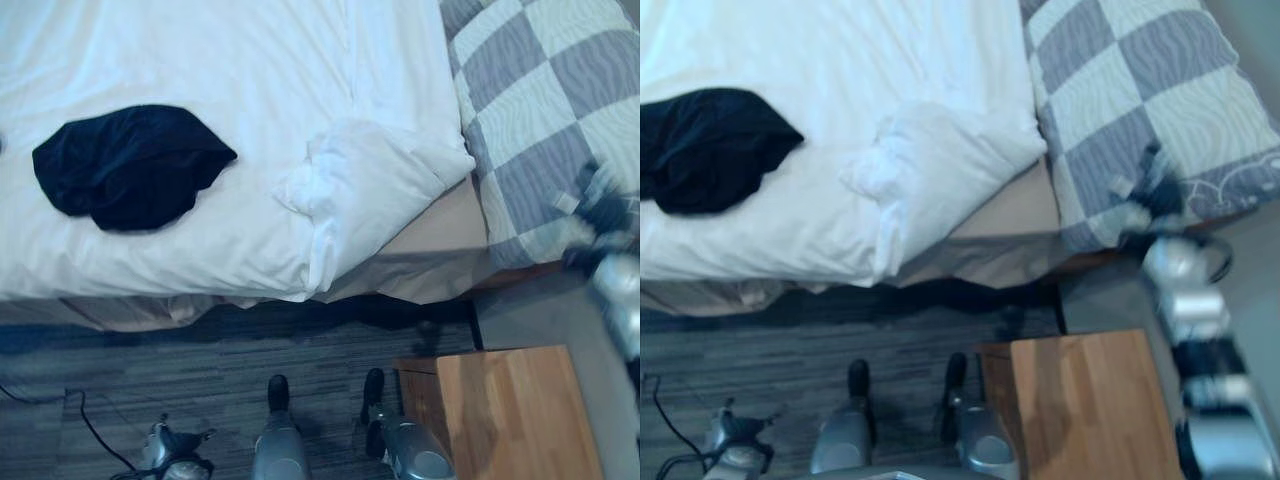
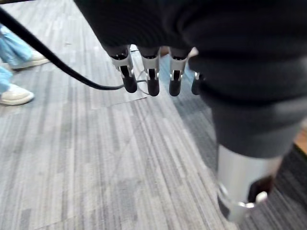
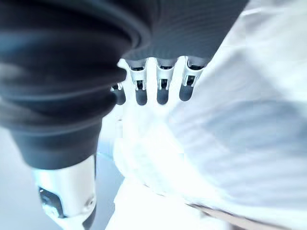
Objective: Tidy up the quilt and then pick up the clothes from the bed and put them into the laundry hamper.
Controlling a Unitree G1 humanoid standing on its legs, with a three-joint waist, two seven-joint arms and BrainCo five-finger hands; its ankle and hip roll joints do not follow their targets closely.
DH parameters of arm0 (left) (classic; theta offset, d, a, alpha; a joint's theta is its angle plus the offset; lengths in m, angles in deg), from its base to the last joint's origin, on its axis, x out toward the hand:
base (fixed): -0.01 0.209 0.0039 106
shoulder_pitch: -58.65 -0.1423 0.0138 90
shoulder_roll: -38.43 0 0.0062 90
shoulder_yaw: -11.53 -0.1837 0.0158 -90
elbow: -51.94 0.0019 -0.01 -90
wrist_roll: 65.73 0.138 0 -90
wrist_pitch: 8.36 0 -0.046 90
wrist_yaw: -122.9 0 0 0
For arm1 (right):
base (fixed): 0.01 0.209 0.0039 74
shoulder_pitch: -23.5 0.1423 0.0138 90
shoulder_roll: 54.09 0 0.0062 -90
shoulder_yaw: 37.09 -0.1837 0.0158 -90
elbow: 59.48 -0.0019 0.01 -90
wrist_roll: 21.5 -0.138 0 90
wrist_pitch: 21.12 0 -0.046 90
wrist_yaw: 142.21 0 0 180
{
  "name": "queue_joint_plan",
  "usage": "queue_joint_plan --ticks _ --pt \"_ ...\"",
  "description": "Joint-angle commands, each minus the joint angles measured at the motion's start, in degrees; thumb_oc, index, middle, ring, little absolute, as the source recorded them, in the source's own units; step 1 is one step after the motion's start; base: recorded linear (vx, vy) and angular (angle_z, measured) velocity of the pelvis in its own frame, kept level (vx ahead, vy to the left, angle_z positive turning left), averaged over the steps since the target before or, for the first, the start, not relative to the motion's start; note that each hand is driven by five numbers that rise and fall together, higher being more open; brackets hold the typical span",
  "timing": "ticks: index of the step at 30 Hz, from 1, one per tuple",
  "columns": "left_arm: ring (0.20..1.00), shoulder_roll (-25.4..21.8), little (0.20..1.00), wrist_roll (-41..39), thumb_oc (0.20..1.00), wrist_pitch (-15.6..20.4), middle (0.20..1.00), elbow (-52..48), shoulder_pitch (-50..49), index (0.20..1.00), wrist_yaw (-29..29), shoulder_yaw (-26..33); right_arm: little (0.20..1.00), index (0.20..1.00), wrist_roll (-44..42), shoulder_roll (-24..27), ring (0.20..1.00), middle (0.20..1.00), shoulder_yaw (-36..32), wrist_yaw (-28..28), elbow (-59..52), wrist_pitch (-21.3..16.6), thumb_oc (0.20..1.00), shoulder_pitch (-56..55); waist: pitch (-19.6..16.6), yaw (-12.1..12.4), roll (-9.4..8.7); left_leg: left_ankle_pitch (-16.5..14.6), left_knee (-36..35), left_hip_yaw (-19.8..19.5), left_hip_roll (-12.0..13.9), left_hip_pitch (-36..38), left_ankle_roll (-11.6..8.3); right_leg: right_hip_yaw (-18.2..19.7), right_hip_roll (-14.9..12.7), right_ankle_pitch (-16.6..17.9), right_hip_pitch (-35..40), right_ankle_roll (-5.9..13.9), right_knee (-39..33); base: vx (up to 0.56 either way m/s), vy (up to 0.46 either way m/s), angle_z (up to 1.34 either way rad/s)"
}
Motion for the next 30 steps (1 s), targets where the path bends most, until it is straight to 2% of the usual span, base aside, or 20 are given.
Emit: queue_joint_plan --ticks 1,2,6,8,13,14,16,17,18,22,26,28,30 --pt "1.000 -1.8 1.000 -1.5 1.000 0.6 1.000 2.4 1.2 1.000 0.3 -2.7 1.000 1.000 1.5 0.1 1.000 1.000 9.9 0.3 10.4 0.0 1.000 14.9 3.5 5.5 -1.96 -0.4 -0.7 -2.5 1.9 -2.7 -0.50 1.7 -5.0 -2.2 0.3 7.32 0.4 -0.03 0.000 0.17" --pt "1.000 -2.0 1.000 -1.3 1.000 1.7 1.000 3.2 1.2 1.000 0.3 -3.1 1.000 1.000 1.0 -0.2 1.000 1.000 13.4 0.5 15.7 -0.1 1.000 20.2 4.0 7.0 -2.26 -0.2 -0.9 -2.8 1.8 -3.5 -0.61 1.1 -4.9 -2.1 0.4 7.30 -0.3 -0.02 -0.005 0.29" --pt "1.000 -1.7 1.000 0.0 1.000 4.5 1.000 4.4 0.3 1.000 -0.1 -3.3 1.000 1.000 3.8 -2.0 1.000 1.000 18.9 -0.1 25.4 0.8 1.000 29.3 4.9 9.6 -2.36 0.3 -1.9 -3.4 1.4 -4.6 -0.99 -0.3 -4.7 -1.9 1.1 7.33 -1.9 0.00 0.017 0.32" --pt "1.000 -1.8 1.000 0.4 1.000 5.6 1.000 4.6 0.0 1.000 -0.4 -3.4 1.000 1.000 6.9 -3.8 1.000 1.000 22.9 0.2 29.1 2.8 1.000 33.0 5.3 11.0 -2.13 0.6 -2.5 -3.6 1.0 -5.1 -1.06 -1.1 -4.9 -1.9 1.7 7.42 -2.6 0.01 0.063 0.29" --pt "1.000 -2.5 1.000 0.7 1.000 7.2 1.000 3.8 0.6 1.000 -1.4 -3.8 1.000 1.000 14.8 -7.6 1.000 1.000 27.6 -1.2 33.4 8.7 1.000 35.4 6.0 12.9 -2.11 0.9 -2.4 -4.0 0.8 -6.1 -1.26 -2.3 -5.3 -2.0 2.6 7.56 -3.2 -0.01 0.016 0.16" --pt "1.000 -2.7 1.000 0.6 1.000 7.5 1.000 3.4 1.0 1.000 -1.6 -4.0 0.947 0.947 15.8 -9.0 0.947 0.947 29.1 -1.8 34.9 9.2 0.947 35.5 6.3 13.4 -2.02 1.0 -2.3 -4.2 0.7 -6.4 -1.27 -2.5 -5.3 -2.0 2.9 7.57 -3.4 -0.02 0.014 0.09" --pt "1.000 -2.8 1.000 0.7 1.000 7.9 1.000 3.2 1.3 1.000 -1.8 -4.2 0.313 0.313 15.9 -10.5 0.313 0.313 30.1 -3.0 35.9 9.1 0.313 35.2 6.6 13.9 -1.83 1.1 -2.3 -4.3 0.6 -6.5 -1.19 -2.6 -5.2 -2.0 3.2 7.52 -3.6 -0.01 0.004 0.04" --pt "1.000 -2.8 1.000 0.7 1.000 7.9 1.000 3.2 1.3 1.000 -1.8 -4.2 0.313 0.313 15.9 -10.5 0.313 0.313 30.1 -3.0 35.9 9.1 0.313 35.2 6.6 13.9 -1.83 1.1 -2.3 -4.3 0.6 -6.5 -1.19 -2.6 -5.2 -2.0 3.2 7.52 -3.6 0.00 0.000 0.00" --pt "1.000 -2.8 1.000 0.7 1.000 8.4 1.000 3.0 1.4 1.000 -1.7 -4.6 0.200 0.200 15.7 -11.9 0.200 0.200 30.5 -5.0 36.1 8.1 0.200 34.9 7.0 14.1 -1.69 1.2 -2.5 -4.4 0.6 -6.4 -1.18 -2.6 -5.2 -1.9 3.6 7.49 -3.9 -0.03 0.020 -0.02" --pt "1.000 -2.9 1.000 0.3 1.000 7.7 1.000 1.7 2.2 1.000 -1.8 -5.3 0.200 0.200 15.8 -14.7 0.200 0.200 31.7 -2.5 32.8 9.9 0.200 34.1 7.5 13.7 -1.20 1.2 -3.0 -4.3 0.3 -5.9 -1.05 -2.0 -5.3 -1.9 3.6 7.56 -3.9 -0.05 0.027 -0.02" --pt "1.000 -2.6 1.000 0.3 1.000 8.2 1.000 2.3 2.6 1.000 -1.5 -5.2 0.200 0.200 14.5 -15.7 0.200 0.200 31.0 1.4 30.5 7.8 0.200 32.5 7.4 12.8 -1.09 1.4 -3.8 -3.5 0.2 -5.2 -0.97 -1.5 -5.3 -1.6 3.7 7.63 -4.3 -0.04 0.002 -0.02" --pt "1.000 -2.3 1.000 0.5 1.000 8.3 1.000 2.4 2.4 1.000 -1.2 -5.1 0.200 0.200 13.9 -15.2 0.200 0.200 28.3 4.3 26.6 5.8 0.200 30.2 6.9 11.5 -1.02 1.4 -4.3 -2.7 0.3 -4.3 -0.95 -0.6 -5.3 -1.5 3.5 7.69 -4.4 -0.07 -0.008 -0.07" --pt "1.000 -1.8 1.000 0.5 1.000 8.2 1.000 2.4 2.0 1.000 -0.9 -4.6 0.200 0.200 14.2 -14.1 0.200 0.200 25.2 6.2 21.1 5.3 0.200 26.5 6.5 10.0 -1.05 1.3 -4.5 -1.9 0.4 -3.5 -0.92 0.3 -5.2 -1.3 3.3 7.65 -4.3 -0.06 -0.018 -0.02"
